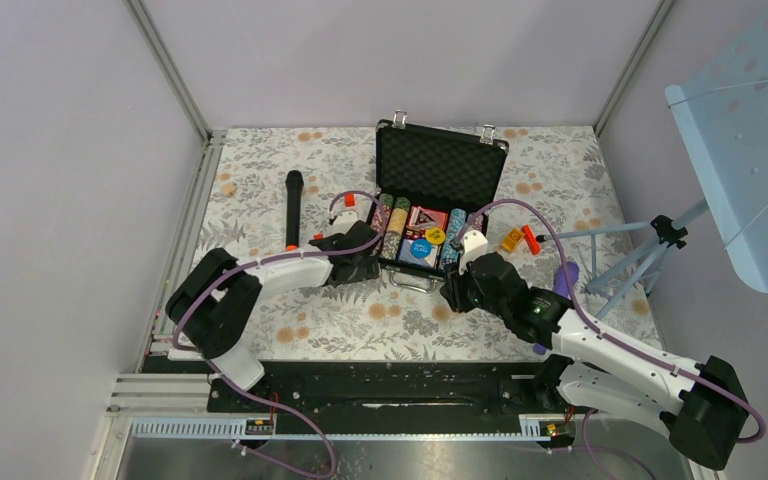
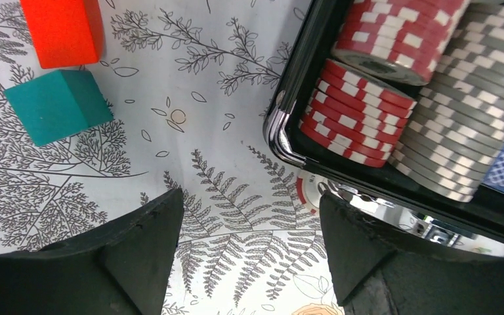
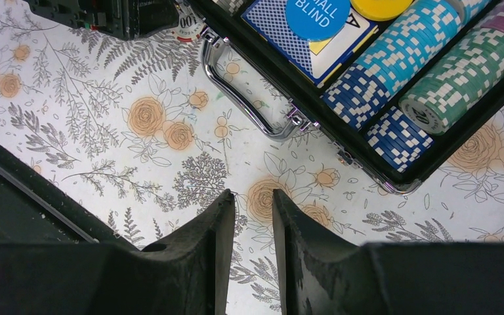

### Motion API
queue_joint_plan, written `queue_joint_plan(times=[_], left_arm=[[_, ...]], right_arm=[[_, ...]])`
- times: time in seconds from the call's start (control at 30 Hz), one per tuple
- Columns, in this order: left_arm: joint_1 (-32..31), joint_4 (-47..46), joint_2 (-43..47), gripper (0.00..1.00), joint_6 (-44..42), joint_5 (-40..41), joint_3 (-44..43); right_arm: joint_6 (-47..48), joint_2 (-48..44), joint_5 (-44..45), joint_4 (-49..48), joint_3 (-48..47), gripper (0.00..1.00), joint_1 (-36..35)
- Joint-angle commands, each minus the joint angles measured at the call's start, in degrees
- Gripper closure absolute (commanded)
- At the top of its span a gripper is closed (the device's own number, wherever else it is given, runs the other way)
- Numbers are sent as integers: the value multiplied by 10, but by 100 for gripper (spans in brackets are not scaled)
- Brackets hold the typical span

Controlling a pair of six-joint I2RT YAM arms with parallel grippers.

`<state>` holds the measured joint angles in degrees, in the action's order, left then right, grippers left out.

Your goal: Pack up texas hold em set

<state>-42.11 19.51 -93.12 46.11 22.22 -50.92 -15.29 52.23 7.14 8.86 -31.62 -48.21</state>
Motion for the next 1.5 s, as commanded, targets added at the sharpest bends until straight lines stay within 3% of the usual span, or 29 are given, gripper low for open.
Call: queue_joint_plan(times=[0.0, 0.27, 0.97, 1.47], left_arm=[[0, -36, -24, 25, -7, -12, -30], [-1, 1, -62, 26, 1, -11, -40], [-53, 95, -28, 37, 46, -59, 30], [-61, 74, 39, 38, 45, -67, 74]], right_arm=[[1, 0, 24, 2, 2, 65, 2], [3, -1, 25, 1, 3, 65, 2], [-5, 0, 21, -6, 9, 65, 3], [-10, -5, 18, -4, 12, 65, 2]])
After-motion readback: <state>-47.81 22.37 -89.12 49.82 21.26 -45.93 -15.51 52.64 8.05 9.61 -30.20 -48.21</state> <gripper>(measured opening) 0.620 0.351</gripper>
